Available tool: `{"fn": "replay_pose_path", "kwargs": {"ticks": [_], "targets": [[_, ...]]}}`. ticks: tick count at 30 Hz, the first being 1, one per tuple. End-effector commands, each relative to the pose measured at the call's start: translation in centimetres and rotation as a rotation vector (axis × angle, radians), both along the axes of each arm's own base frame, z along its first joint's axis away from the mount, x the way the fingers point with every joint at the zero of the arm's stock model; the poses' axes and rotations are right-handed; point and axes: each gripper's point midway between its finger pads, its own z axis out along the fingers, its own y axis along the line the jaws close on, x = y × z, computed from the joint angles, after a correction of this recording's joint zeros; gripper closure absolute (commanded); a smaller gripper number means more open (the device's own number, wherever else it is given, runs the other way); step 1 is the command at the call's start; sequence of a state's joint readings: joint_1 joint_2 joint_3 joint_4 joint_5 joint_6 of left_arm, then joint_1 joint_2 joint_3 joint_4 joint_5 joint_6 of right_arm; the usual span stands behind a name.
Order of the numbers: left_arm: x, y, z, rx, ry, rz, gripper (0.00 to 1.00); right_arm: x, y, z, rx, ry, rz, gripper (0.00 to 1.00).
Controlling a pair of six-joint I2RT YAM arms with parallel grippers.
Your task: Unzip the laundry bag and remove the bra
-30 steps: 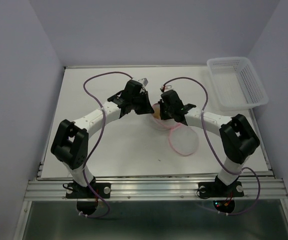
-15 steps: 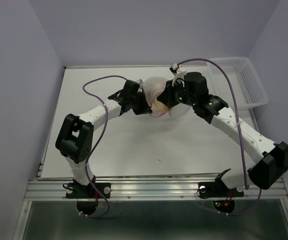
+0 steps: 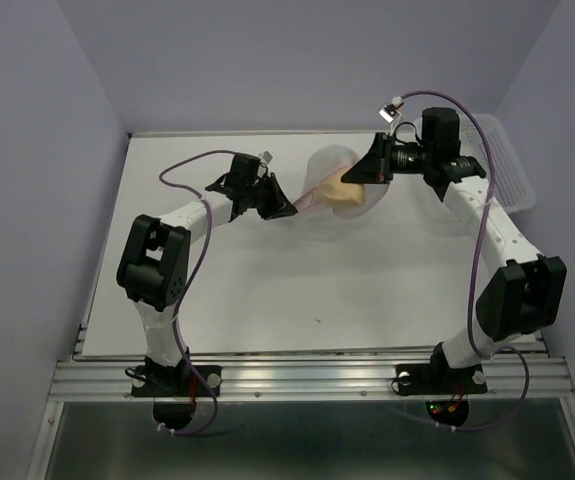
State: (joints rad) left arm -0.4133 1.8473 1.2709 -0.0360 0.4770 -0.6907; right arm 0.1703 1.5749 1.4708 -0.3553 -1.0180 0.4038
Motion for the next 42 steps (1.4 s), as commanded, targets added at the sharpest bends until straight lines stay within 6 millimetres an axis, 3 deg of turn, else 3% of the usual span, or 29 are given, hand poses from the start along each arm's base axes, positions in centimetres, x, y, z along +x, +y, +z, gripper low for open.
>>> {"fn": "replay_pose_path", "kwargs": {"ticks": [1,6,8,12,15,16,18,21,22,23,24,26,27,28,31,35,37,38,39,40,41,42], "targets": [[1.1,2.0,-2.9,0.061,0.078,0.033,1.0,-3.8,0.5,9.0,0.131,-0.274,0.212,0.98],[3.0,0.7,-1.0,-0.007,0.041,0.003,1.0,-4.8,0.4,6.4,0.131,-0.222,0.239,0.98],[3.7,0.4,-0.3,-0.018,0.029,-0.001,1.0,-6.0,0.3,7.4,0.142,-0.248,0.254,0.98],[3.4,0.9,0.5,-0.006,0.002,0.015,1.0,-3.8,-1.0,10.0,0.096,-0.324,0.013,0.98],[2.1,1.9,0.6,0.019,-0.004,0.031,1.0,0.9,-4.9,11.1,0.064,-0.316,-0.246,0.98],[1.2,2.4,-0.2,0.032,0.017,0.037,1.0,3.5,-8.3,11.8,0.039,-0.322,-0.409,0.98],[0.3,2.6,0.8,0.028,-0.005,0.032,1.0,8.0,-12.7,10.4,-0.018,-0.273,-0.621,0.98],[-1.2,3.4,1.1,0.039,-0.011,0.051,1.0,11.6,-18.7,10.2,-0.132,-0.27,-0.866,0.98],[-1.5,3.7,1.1,0.046,-0.013,0.061,1.0,13.5,-21.6,8.9,-0.202,-0.252,-1.011,0.97],[-2.2,4.1,1.0,0.055,-0.011,0.071,1.0,14.2,-23.3,9.5,-0.262,-0.288,-1.088,0.96],[-2.4,4.3,1.1,0.058,-0.013,0.074,1.0,15.3,-26.3,8.3,-0.342,-0.272,-1.229,0.95],[-3.1,4.6,0.9,0.061,-0.003,0.082,0.99,15.9,-29.7,7.6,-0.445,-0.283,-1.359,0.95],[-3.4,4.6,0.9,0.06,-0.002,0.08,0.99,16.2,-30.8,6.7,-0.48,-0.267,-1.407,0.94],[-3.6,4.5,0.9,0.06,-0.001,0.081,0.97,16.5,-33.2,5.0,-0.547,-0.23,-1.505,0.92],[-4.2,4.9,0.9,0.071,-0.003,0.094,0.91,16.8,-35.6,2.4,-0.617,-0.176,-1.572,0.89],[-4.7,5.4,1.0,0.085,-0.003,0.11,0.88,17.7,-36.7,-1.4,-0.68,-0.128,-1.581,0.8],[-4.7,5.6,1.1,0.088,-0.004,0.121,0.88,17.5,-37.9,-2.8,-0.707,-0.098,-1.621,0.71],[-4.9,5.6,1.2,0.09,-0.01,0.118,0.88,17.5,-38.0,-4.0,-0.728,-0.074,-1.617,0.38],[-5.0,5.7,1.2,0.093,-0.009,0.118,0.88,17.3,-38.1,-4.2,-0.736,-0.065,-1.619,0.21],[-5.0,5.7,1.3,0.092,-0.015,0.115,0.81,17.2,-37.8,-4.4,-0.729,-0.058,-1.611,0.04],[-5.2,5.8,1.3,0.096,-0.014,0.114,0.75,17.0,-37.5,-4.6,-0.721,-0.052,-1.598,0.0],[-5.3,5.8,1.5,0.095,-0.017,0.114,0.73,16.9,-37.0,-3.4,-0.691,-0.074,-1.578,0.0]]}}
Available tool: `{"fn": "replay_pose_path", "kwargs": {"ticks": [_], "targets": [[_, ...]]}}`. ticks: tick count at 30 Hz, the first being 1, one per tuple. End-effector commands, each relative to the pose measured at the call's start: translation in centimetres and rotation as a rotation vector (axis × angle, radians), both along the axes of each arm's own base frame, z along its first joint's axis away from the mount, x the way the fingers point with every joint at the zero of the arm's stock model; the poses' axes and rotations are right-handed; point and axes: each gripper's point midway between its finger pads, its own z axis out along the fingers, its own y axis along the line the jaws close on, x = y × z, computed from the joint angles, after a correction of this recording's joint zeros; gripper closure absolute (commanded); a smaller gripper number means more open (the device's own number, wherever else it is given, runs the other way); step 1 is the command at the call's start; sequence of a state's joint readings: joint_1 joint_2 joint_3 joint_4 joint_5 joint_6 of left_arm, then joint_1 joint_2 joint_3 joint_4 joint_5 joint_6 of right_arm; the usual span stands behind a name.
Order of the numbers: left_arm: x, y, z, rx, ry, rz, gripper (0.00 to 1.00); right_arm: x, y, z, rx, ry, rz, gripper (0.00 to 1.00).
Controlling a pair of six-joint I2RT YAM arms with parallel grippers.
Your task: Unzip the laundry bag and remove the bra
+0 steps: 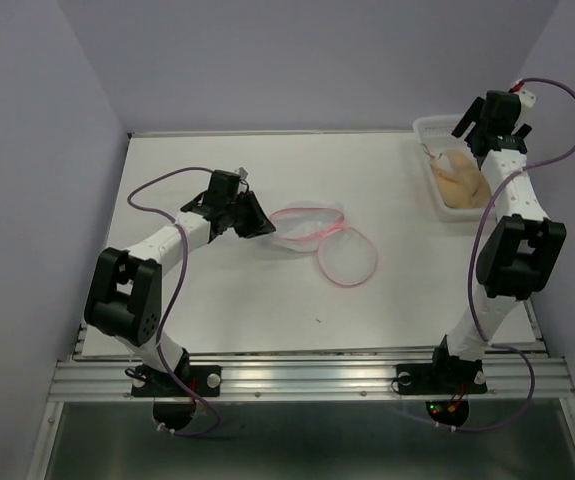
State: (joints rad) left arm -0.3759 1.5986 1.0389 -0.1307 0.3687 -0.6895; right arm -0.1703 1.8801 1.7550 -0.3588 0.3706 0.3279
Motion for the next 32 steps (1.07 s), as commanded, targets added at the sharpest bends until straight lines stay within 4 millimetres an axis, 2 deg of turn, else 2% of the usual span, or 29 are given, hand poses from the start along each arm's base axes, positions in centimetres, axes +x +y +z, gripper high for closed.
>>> {"fn": "replay_pose_path", "kwargs": {"ticks": [1,3,4,5,6,7,8,9,10,11,12,13,14,16,17,19,20,21,22,23,26,27,29,32], "targets": [[-0.5,0.2,2.0,-0.005,-0.063,-0.003,0.7,-0.8,-0.3,3.8,-0.021,-0.092,-0.012,0.0],[-0.7,0.4,2.7,-0.006,-0.084,0.001,0.51,-1.3,0.3,5.1,-0.019,-0.117,0.021,0.0],[-0.8,0.4,2.9,-0.005,-0.093,0.001,0.34,-1.9,1.0,7.0,-0.013,-0.155,0.049,0.0],[-0.9,0.7,3.4,0.002,-0.104,0.006,0.24,-2.3,1.4,7.7,-0.011,-0.169,0.068,0.0],[-1.0,0.9,3.5,0.01,-0.109,0.007,0.15,-2.8,1.8,8.3,-0.007,-0.181,0.084,0.0],[-1.1,1.0,3.8,0.014,-0.118,0.007,0.03,-3.4,2.4,7.6,0.011,-0.17,0.108,0.0],[-1.2,1.3,4.5,0.02,-0.132,0.009,0.01,-4.5,2.9,9.0,0.016,-0.199,0.122,0.0],[-1.3,1.5,5.1,0.029,-0.152,0.009,0.01,-5.2,3.5,7.9,0.044,-0.182,0.138,0.0],[-1.2,1.7,5.7,0.037,-0.173,0.013,0.01,-5.8,3.9,7.8,0.058,-0.184,0.144,0.0],[-0.8,2.3,7.6,0.05,-0.226,0.041,0.01,-6.6,4.3,7.7,0.075,-0.183,0.15,0.0],[-1.0,3.0,8.3,0.074,-0.234,0.058,0.01,-8.0,4.8,9.0,0.085,-0.218,0.161,0.0],[-0.9,3.6,9.2,0.094,-0.258,0.081,0.01,-8.7,5.7,8.8,0.111,-0.22,0.194,0.0],[-0.7,4.8,11.1,0.13,-0.307,0.131,0.01,-10.3,6.5,8.5,0.133,-0.22,0.209,0.0],[-0.6,6.3,12.9,0.164,-0.352,0.192,0.01,-11.8,7.7,7.9,0.17,-0.22,0.251,0.0],[-0.6,7.8,13.9,0.2,-0.38,0.26,0.01,-13.2,8.3,6.6,0.2,-0.208,0.248,0.0],[-0.7,9.5,14.2,0.24,-0.386,0.327,0.01,-14.6,9.1,4.8,0.24,-0.178,0.262,0.0],[-1.3,10.2,14.0,0.255,-0.371,0.348,0.01,-15.8,9.5,1.9,0.278,-0.117,0.25,0.0],[-1.5,10.7,13.7,0.266,-0.362,0.367,0.01,-16.6,9.7,0.9,0.301,-0.109,0.239,0.0],[-1.7,11.3,13.5,0.278,-0.355,0.389,0.01,-17.5,10.9,1.0,0.325,-0.124,0.291,0.0],[-2.1,12.1,12.8,0.302,-0.349,0.419,0.01,-18.5,11.4,-1.4,0.356,-0.084,0.293,0.0],[-2.9,13.1,11.9,0.318,-0.346,0.449,0.01,-20.2,12.7,-2.9,0.391,-0.069,0.335,0.0],[-3.2,13.1,11.8,0.31,-0.35,0.453,0.01,-21.0,12.9,-4.5,0.398,-0.038,0.341,0.0],[-3.6,13.3,11.7,0.286,-0.363,0.479,0.01,-21.9,12.8,-4.8,0.383,-0.046,0.334,0.0],[-3.8,13.0,11.7,0.239,-0.383,0.481,0.01,-22.8,12.6,-6.6,0.375,-0.021,0.312,0.0]]}}
